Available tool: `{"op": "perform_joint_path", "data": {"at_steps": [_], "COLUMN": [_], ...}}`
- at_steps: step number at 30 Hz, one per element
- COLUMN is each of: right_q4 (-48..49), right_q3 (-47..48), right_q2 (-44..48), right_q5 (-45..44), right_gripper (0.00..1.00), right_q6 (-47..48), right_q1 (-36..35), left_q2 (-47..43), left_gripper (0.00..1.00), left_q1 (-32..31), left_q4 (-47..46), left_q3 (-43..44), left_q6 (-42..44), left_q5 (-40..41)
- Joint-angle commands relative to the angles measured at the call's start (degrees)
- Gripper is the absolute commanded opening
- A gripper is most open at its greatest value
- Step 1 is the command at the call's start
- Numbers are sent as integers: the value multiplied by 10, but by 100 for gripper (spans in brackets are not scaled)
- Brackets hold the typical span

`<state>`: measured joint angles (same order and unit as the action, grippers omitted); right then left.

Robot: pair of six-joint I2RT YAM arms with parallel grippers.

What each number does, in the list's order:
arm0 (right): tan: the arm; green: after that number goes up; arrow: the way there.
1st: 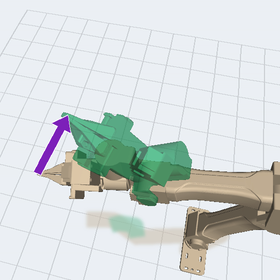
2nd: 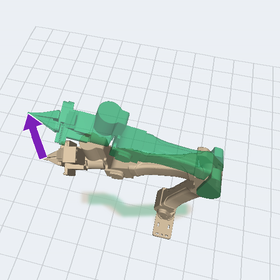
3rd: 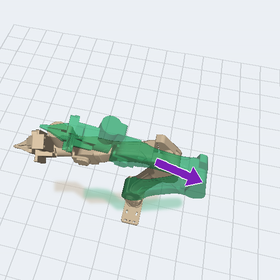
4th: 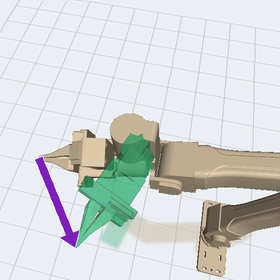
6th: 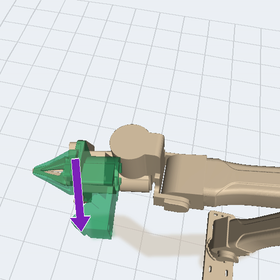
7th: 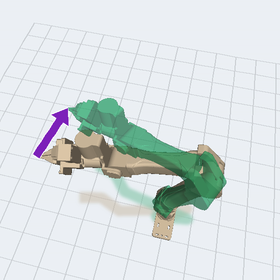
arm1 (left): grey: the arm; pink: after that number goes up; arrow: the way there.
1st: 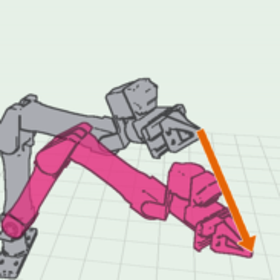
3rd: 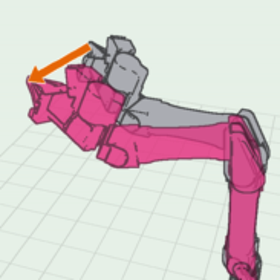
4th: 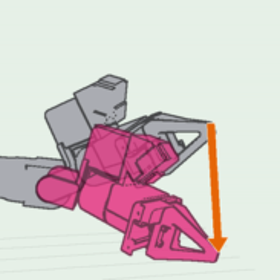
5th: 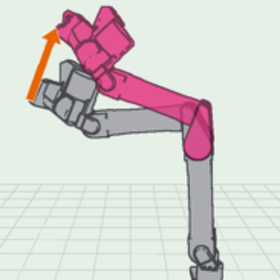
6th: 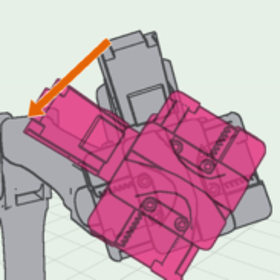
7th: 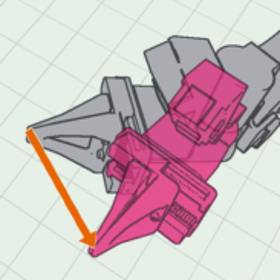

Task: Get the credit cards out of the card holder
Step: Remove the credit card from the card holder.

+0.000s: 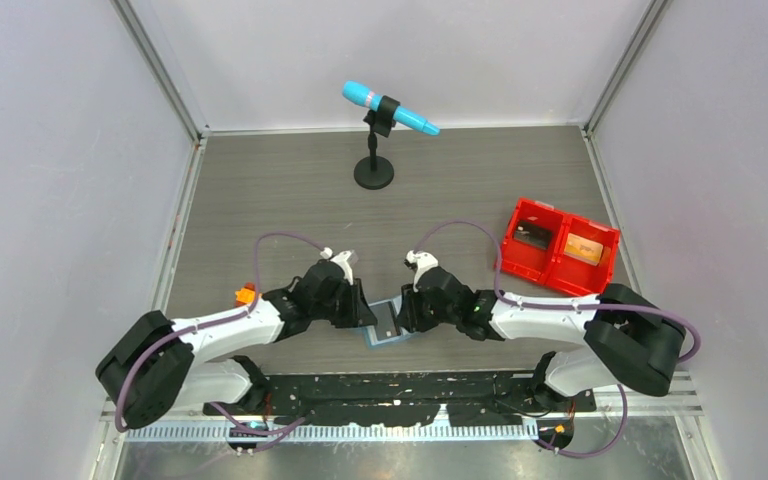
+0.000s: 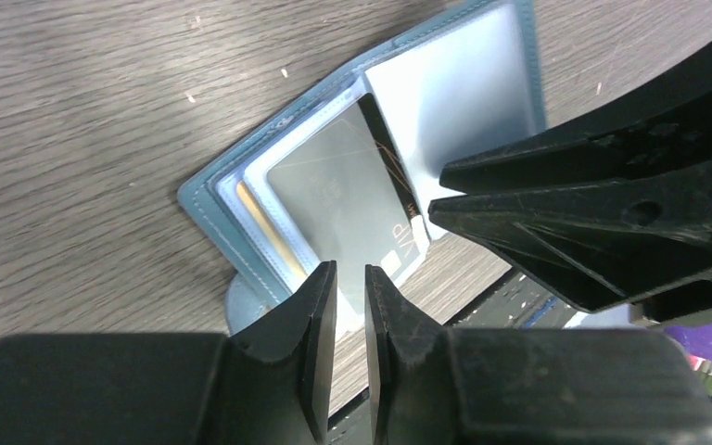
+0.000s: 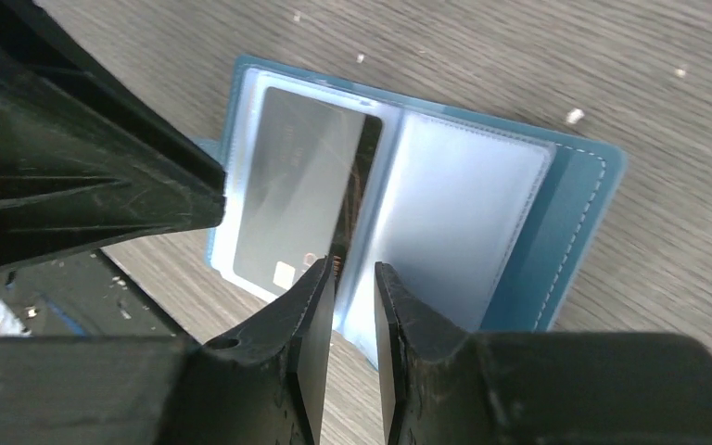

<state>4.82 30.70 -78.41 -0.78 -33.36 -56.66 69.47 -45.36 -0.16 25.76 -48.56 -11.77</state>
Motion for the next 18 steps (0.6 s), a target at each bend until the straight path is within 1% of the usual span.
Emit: {"op": "perform_joint_path", "data": {"at_steps": [1,4,8,10,18], "right_q4": [72,78,102,108,134], "right_q3": [-1,-4,-22,-25,-29], "right_q2": [-13,-26,-32,-37,-71], "right_q5": [60,80,117,129,165], "right_gripper": [30,31,36,37,37], "right_q6": [-12,-10,-5,-6,-14], "right_q1": [12,24,52,59,71], "left_q2": [-15,-16,-11,-8,-8], "left_gripper": [20,20,19,19,18], "left_q1": [-1,-1,-1,-1,-1], "left_q4": [16,-8,-19,-26,-39], "left_q3": [-17,-38,-54,-61,-74], "left_q6": [23,22,23,23,24], "left_q5": [24,16,23,24,41]}}
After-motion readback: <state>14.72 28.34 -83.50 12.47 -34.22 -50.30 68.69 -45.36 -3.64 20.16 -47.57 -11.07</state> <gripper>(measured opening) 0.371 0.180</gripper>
